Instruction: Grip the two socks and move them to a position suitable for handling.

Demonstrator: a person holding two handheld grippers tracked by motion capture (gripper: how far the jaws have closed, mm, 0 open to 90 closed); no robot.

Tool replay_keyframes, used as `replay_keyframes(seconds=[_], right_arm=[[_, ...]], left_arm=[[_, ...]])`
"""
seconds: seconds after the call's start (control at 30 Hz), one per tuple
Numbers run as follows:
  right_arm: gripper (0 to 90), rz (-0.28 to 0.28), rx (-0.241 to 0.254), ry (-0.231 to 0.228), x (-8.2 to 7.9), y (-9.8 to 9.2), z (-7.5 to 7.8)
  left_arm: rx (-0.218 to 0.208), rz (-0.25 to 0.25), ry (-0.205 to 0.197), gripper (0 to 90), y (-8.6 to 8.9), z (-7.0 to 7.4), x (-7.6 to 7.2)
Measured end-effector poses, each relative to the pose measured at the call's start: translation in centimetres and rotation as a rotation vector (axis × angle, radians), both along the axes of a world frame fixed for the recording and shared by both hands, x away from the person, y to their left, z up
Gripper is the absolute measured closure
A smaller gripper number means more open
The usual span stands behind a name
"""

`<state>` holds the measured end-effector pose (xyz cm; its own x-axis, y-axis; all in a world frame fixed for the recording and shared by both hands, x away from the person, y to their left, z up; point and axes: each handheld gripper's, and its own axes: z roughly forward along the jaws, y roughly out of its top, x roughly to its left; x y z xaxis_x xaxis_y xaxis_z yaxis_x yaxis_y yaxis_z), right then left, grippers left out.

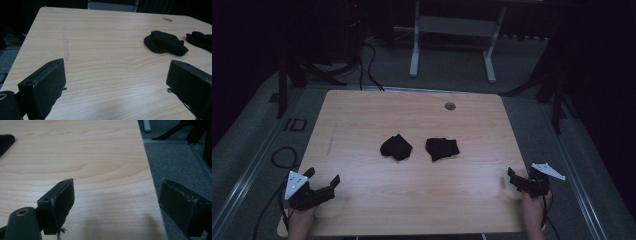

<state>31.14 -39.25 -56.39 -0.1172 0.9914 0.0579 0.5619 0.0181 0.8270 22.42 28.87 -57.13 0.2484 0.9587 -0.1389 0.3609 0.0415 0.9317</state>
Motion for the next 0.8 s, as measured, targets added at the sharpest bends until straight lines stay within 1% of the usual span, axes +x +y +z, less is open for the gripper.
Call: replay_keyframes(seconds=[0.07, 0.17, 0.23, 0.37, 0.4, 0.43, 0.5, 0.53, 0.57, 0.6, 0.63, 0.7, 0.73, 0.8], right_arm=[[13.2, 0.002, -0.002, 0.003, 0.0, 0.0, 0.0], [13.3, 0.025, -0.005, 0.007, 0.1, 0.1, 0.0], [13.6, 0.046, 0.0, 0.032, 0.2, 0.2, -0.1], [13.6, 0.056, -0.005, 0.041, 0.2, 0.3, -0.1], [13.6, 0.075, 0.003, 0.058, 0.3, 0.4, -0.1], [13.6, 0.086, 0.001, 0.063, 0.3, 0.6, -0.1], [13.6, 0.113, -0.019, 0.075, 0.5, 1.0, -0.1], [13.6, 0.113, -0.019, 0.075, 0.5, 1.0, -0.1], [13.6, 0.129, -0.029, 0.084, 0.5, 1.2, -0.1], [13.6, 0.161, -0.049, 0.082, 0.7, 1.6, 0.1], [13.6, 0.176, -0.045, 0.081, 0.8, 1.8, 0.2], [13.6, 0.223, -0.019, 0.081, 1.1, 2.2, 0.5], [13.6, 0.248, -0.019, 0.083, 1.3, 2.6, 0.6], [13.6, 0.288, -0.039, 0.077, 1.7, 3.4, 0.8]], left_arm=[[0.005, 0.001, 0.006, 2.9, 0.0, 0.0, 0.0], [0.001, 0.006, 0.002, 2.9, 0.1, 0.0, -0.1], [-0.006, 0.01, -0.006, 2.9, 0.1, 0.1, -0.1], [-0.007, 0.015, -0.014, 2.9, 0.1, 0.1, -0.1], [0.001, 0.024, -0.006, 2.9, 0.1, 0.2, -0.1], [0.001, 0.024, -0.006, 2.9, 0.1, 0.2, -0.1], [0.01, 0.018, -0.005, 2.9, 0.0, 0.2, -0.1], [0.018, 0.021, -0.006, 2.9, -0.1, 0.2, -0.1], [0.016, 0.017, -0.003, 2.9, -0.1, 0.2, -0.1], [0.016, 0.023, -0.001, 2.9, -0.2, 0.2, 0.0], [0.015, 0.03, -0.003, 2.9, -0.3, 0.2, 0.0], [0.007, 0.025, -0.005, 2.9, -0.4, 0.2, 0.0], [-0.003, 0.018, -0.007, 2.9, -0.5, 0.3, -0.1], [-0.026, 0.001, -0.007, 2.9, -0.5, 0.3, -0.1]])
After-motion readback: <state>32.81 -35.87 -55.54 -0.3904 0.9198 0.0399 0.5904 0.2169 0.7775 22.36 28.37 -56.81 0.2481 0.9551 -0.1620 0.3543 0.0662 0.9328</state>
